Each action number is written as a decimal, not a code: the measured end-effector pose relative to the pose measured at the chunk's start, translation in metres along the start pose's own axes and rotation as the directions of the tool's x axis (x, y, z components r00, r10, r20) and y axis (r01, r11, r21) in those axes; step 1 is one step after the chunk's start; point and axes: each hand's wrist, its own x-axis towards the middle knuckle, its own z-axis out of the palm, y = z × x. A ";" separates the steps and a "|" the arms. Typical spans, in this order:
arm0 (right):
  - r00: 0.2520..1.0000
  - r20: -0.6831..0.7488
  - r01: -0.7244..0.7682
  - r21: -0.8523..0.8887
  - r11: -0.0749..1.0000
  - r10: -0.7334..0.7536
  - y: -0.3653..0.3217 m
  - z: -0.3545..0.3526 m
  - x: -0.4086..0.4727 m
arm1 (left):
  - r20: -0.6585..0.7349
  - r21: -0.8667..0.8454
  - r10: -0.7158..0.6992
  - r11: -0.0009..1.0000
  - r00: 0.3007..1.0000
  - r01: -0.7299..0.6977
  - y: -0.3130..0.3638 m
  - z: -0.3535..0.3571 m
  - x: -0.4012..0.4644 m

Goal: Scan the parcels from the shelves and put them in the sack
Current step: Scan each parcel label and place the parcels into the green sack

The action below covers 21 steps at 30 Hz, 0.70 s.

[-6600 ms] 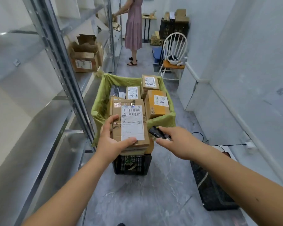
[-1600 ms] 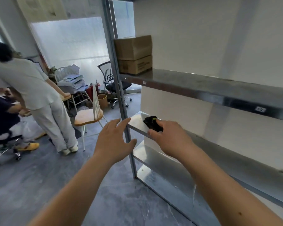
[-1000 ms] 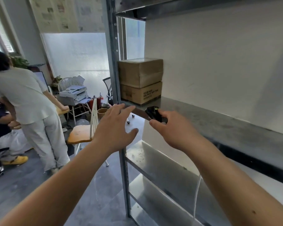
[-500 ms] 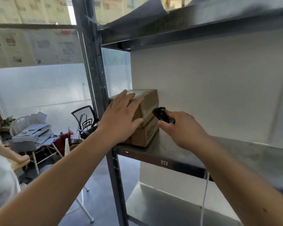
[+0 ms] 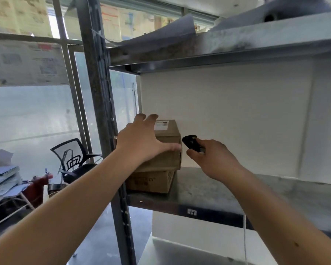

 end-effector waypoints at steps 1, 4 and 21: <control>1.000 0.007 0.001 -0.010 1.000 -0.001 0.001 -0.001 0.000 | -0.003 -0.086 -0.031 0.996 1.000 0.031 0.000 -0.001 0.000; 1.000 0.010 0.016 -0.028 0.999 -0.016 0.003 -0.003 -0.001 | -0.023 -0.520 -0.227 0.834 0.974 0.183 -0.009 -0.003 -0.007; 0.997 -0.052 0.055 0.097 0.994 -0.050 0.039 -0.055 -0.073 | 0.075 -0.961 -0.231 0.242 0.970 0.132 0.060 0.000 -0.081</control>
